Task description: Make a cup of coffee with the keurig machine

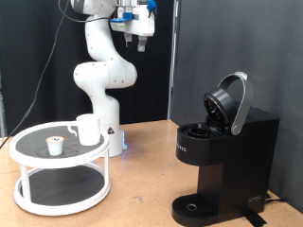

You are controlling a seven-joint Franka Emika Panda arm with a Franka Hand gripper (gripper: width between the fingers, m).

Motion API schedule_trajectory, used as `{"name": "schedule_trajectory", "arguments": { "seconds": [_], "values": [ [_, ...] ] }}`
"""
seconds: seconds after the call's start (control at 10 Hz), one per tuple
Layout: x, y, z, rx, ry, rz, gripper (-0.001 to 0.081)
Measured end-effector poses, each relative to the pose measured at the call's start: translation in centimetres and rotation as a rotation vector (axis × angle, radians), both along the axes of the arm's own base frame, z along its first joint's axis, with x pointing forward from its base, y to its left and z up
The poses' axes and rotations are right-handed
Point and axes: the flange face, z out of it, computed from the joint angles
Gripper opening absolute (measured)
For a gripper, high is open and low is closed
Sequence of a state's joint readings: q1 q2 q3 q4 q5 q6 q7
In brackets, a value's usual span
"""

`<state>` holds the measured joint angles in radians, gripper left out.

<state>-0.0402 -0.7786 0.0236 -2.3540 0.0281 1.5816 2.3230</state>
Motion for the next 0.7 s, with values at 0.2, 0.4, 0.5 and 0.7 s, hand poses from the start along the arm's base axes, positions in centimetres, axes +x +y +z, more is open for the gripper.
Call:
{"name": "schedule_trajectory", "arguments": {
  "seconds": [0.2,0.4,0.5,0.7],
  "values": [
    [-0.1,-0.8,-0.1,0.014,0.009,0.023,0.0734],
    [-0.4,-3.9,-0.1,0.060,0.003,0.021,0.0734],
    [-0.6,-5.6,-0.1,0.067,0.001,0.003,0.0734],
    [-1.3,-9.0,-0.2,0.061,-0.006,-0.029,0.0734]
  ]
}}
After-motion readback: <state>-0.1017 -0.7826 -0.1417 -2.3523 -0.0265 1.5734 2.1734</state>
